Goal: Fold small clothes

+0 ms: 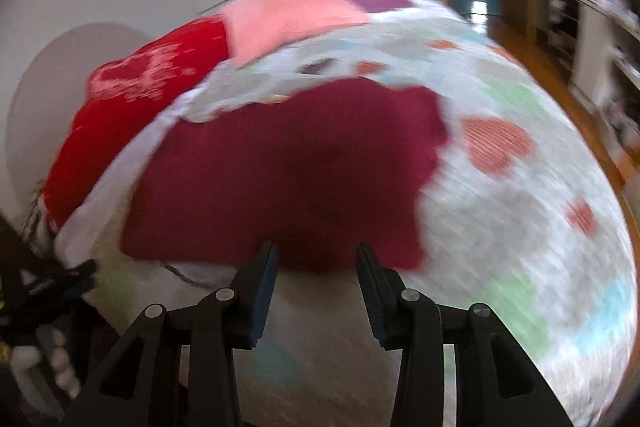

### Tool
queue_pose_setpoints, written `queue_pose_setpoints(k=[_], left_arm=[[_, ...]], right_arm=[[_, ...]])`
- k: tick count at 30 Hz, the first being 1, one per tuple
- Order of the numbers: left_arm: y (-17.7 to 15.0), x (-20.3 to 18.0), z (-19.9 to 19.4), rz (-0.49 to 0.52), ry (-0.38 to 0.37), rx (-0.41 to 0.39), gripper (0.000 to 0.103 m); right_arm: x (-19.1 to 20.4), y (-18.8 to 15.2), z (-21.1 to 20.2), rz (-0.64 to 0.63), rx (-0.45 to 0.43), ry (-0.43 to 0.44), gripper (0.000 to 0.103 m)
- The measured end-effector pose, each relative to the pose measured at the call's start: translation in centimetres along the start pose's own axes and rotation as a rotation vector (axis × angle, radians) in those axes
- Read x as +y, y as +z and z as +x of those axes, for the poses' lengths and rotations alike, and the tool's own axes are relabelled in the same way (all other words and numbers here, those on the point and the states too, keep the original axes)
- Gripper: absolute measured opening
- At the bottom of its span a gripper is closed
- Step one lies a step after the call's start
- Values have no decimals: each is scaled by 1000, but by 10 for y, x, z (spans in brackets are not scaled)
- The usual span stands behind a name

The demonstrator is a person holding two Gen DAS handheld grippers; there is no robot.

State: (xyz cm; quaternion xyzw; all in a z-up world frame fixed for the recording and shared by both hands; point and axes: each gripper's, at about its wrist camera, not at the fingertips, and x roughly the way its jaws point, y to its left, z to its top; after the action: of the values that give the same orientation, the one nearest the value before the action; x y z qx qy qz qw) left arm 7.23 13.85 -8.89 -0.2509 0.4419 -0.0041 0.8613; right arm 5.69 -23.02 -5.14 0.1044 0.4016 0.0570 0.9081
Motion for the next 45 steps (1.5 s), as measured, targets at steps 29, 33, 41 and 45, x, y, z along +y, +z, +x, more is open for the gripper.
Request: queue_pose_setpoints(k=[29,33,41,45], left_arm=[[7,4,54,-138,-204,27,26],[1,1,38,-126,-181,24,26],[-3,-44,11,-2,-152,-7,27],[3,-84,20,82,-180,37,32]], right_arm=[[259,64,250,-704,356,-104,63],[253,63,230,-721,262,-124,18],[171,119,141,-451,78,39,13],[102,135,112,-325,40,89,12]])
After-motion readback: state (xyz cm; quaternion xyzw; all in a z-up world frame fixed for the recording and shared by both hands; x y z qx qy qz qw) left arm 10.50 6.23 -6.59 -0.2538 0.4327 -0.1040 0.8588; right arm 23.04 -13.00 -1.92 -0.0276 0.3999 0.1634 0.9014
